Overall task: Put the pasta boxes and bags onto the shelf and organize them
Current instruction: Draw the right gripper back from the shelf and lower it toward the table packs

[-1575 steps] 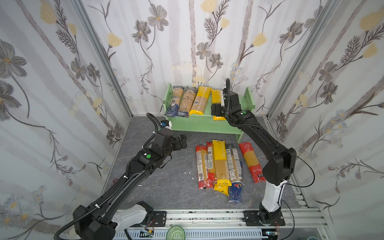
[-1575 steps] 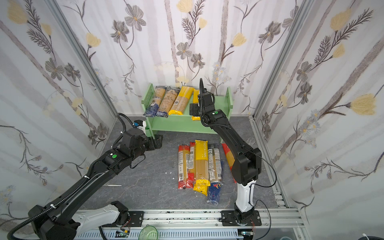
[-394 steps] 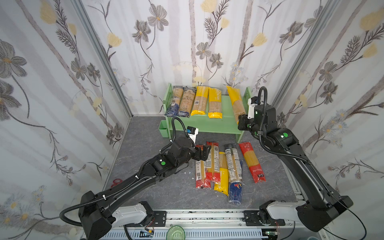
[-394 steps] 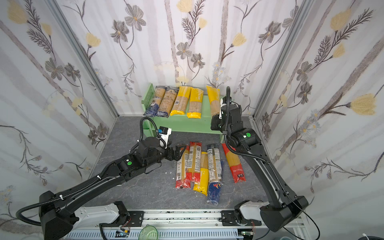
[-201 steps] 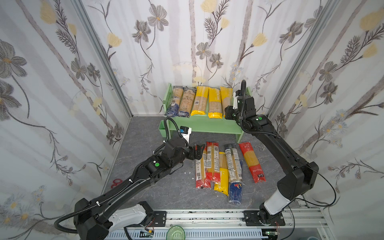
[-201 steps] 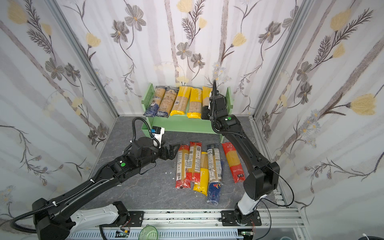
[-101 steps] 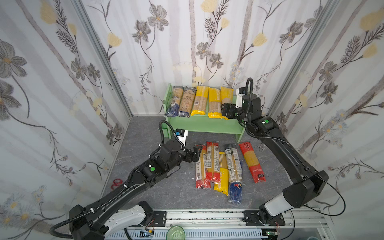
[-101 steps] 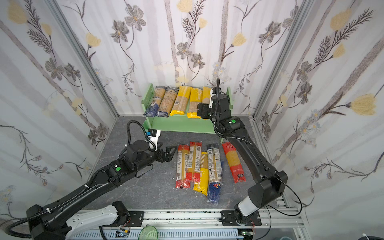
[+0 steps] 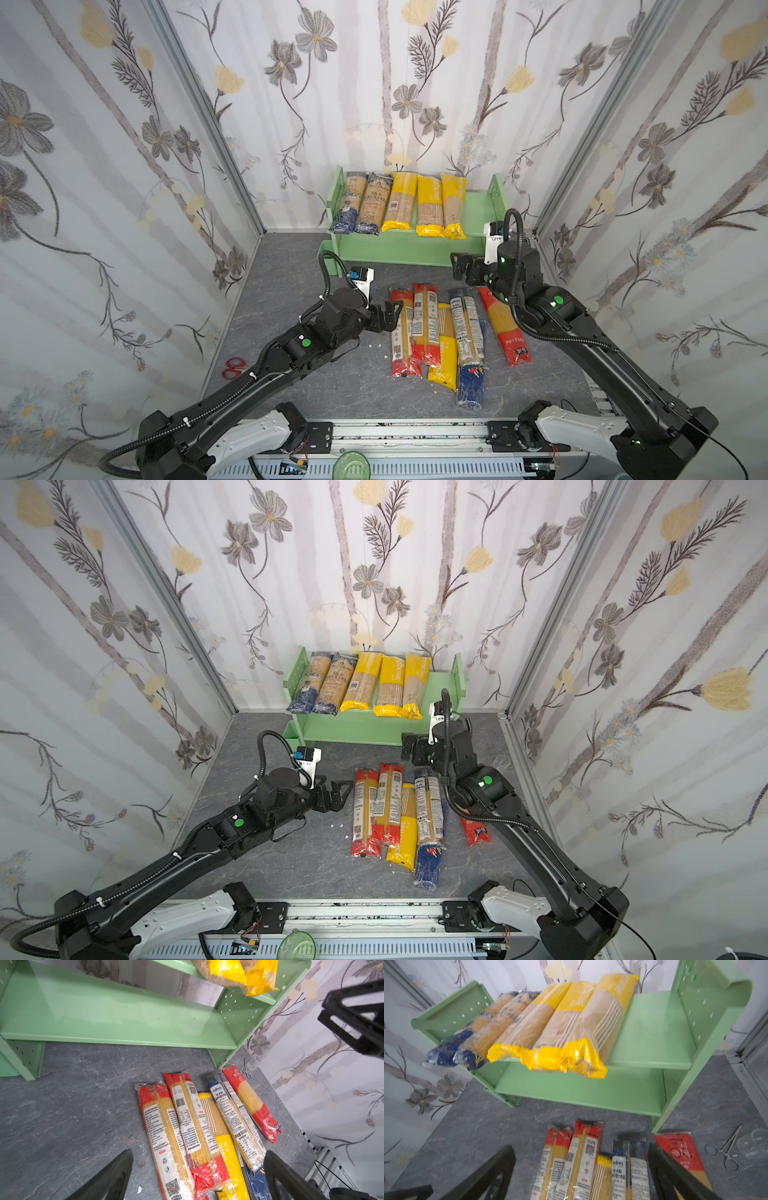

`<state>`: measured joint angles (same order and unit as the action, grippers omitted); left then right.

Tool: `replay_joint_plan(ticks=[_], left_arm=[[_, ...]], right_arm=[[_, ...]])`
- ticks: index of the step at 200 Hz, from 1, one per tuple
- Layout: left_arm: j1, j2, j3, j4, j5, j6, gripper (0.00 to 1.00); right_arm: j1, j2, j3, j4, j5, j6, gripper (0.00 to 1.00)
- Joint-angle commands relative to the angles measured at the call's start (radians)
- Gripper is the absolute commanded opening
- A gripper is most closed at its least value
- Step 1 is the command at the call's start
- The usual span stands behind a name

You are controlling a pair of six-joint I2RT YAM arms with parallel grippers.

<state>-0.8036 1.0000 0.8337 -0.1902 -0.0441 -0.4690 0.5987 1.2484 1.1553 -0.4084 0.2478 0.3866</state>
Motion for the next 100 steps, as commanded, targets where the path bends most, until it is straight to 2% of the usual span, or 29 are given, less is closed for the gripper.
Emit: replay_joint_plan(ticks=[1,45,100], left_arm=[[-0.008,0.009,-0.026,0.018,0.026,-0.044,1.0],[-0.091,0.036,-0.113,0.066,-0.014,-0.125,1.0],[-0.215,0.137,-0.163,0.151,-0.051,-0.177,1.0]], right_arm=[[0.028,-0.087,-0.135,0.021,0.052,0.081,1.0],[0.031,-0.202,-0.391,0.065,0.047,0.147,1.0],[0.03,-0.201,-0.6,0.164,-0.026,0.191,1.0]])
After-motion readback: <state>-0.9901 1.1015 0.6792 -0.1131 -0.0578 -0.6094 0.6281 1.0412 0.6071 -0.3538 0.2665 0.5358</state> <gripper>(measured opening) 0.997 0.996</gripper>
